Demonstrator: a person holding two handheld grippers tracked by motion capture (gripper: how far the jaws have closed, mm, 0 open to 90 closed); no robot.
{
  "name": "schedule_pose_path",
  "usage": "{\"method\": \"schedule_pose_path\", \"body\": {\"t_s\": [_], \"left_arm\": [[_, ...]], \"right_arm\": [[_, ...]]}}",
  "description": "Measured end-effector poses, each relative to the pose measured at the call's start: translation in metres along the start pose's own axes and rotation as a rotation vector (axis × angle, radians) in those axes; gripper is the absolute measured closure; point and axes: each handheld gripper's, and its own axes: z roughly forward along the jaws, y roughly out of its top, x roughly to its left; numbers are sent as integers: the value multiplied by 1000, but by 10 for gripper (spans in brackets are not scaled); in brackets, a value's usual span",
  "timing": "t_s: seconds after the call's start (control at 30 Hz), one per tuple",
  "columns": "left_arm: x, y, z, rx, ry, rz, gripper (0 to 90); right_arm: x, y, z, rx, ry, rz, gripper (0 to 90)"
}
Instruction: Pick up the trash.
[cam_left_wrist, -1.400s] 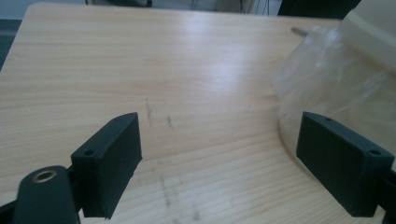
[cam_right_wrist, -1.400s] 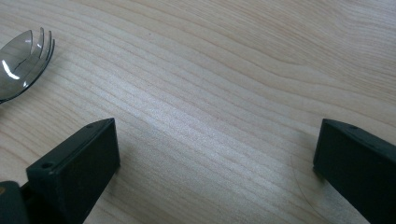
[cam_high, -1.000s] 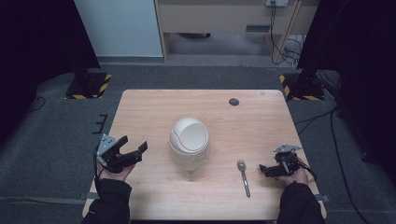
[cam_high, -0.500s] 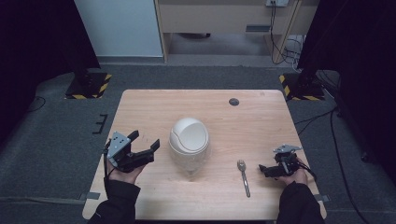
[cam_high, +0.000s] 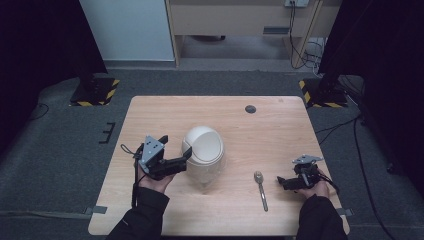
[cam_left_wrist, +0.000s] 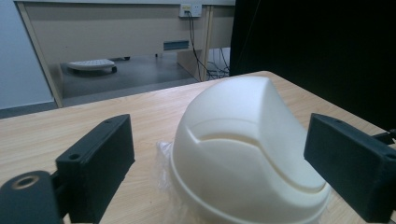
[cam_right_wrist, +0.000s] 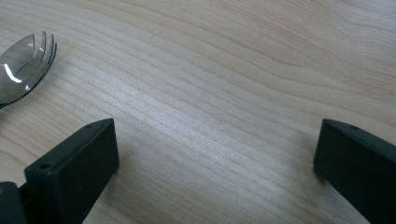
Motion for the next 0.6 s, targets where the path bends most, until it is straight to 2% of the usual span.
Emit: {"method": "schedule_pose_path", "body": {"t_s": [0.33,0.6], "left_arm": [[-11,-4,27,64,6,7,50],[-13,-12,35,99,4,8,51]], "right_arm": [[0,0,0,0,1,-2,4],[0,0,0,0,2,-2,4]]}}
